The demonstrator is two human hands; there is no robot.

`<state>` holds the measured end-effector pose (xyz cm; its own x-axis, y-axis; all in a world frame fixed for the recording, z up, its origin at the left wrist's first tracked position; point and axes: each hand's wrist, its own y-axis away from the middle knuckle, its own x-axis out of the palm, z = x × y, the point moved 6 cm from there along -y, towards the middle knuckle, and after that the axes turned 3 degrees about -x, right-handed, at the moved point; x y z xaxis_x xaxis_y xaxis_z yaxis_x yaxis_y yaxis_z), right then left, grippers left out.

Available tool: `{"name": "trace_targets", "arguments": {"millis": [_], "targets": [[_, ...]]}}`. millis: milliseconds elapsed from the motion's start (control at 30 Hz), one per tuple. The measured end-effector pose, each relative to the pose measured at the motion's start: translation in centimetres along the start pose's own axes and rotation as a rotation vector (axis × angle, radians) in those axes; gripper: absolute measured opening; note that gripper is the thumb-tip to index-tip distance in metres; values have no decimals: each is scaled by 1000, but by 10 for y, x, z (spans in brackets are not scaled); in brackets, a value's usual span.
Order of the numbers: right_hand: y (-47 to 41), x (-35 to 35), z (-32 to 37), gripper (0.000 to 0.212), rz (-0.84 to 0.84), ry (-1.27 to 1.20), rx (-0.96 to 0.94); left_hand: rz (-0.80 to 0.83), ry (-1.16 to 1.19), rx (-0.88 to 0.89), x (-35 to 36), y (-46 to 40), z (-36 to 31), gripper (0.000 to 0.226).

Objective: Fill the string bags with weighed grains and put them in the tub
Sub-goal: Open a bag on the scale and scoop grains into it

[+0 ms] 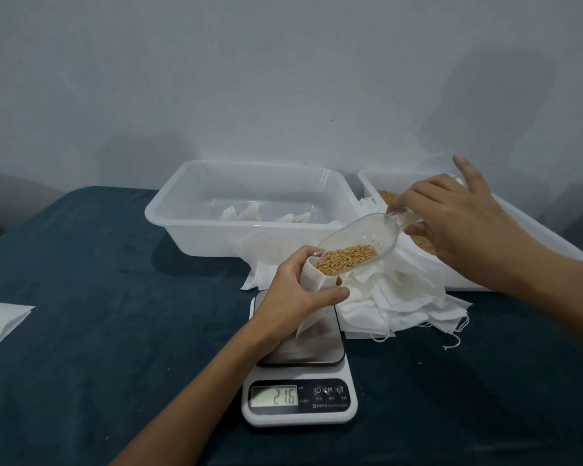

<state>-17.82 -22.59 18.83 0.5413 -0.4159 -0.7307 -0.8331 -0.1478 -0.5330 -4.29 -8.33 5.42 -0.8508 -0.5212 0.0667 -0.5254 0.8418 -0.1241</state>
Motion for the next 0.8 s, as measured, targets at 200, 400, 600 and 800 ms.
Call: {"name": "trace_targets", "arguments": {"millis": [200,400,600,800], "targets": [[1,1,0,44,-4,4,-5,-2,-8,2,0,-1,2,48],[1,1,1,43,-6,-1,1,0,-13,7,-1,0,1,47],[1,0,2,41,-4,6,11,0,-10,4,-1,-1,2,47],[-1,1,2,41,12,-3,23,8,2,-5,0,0,2,49]]}}
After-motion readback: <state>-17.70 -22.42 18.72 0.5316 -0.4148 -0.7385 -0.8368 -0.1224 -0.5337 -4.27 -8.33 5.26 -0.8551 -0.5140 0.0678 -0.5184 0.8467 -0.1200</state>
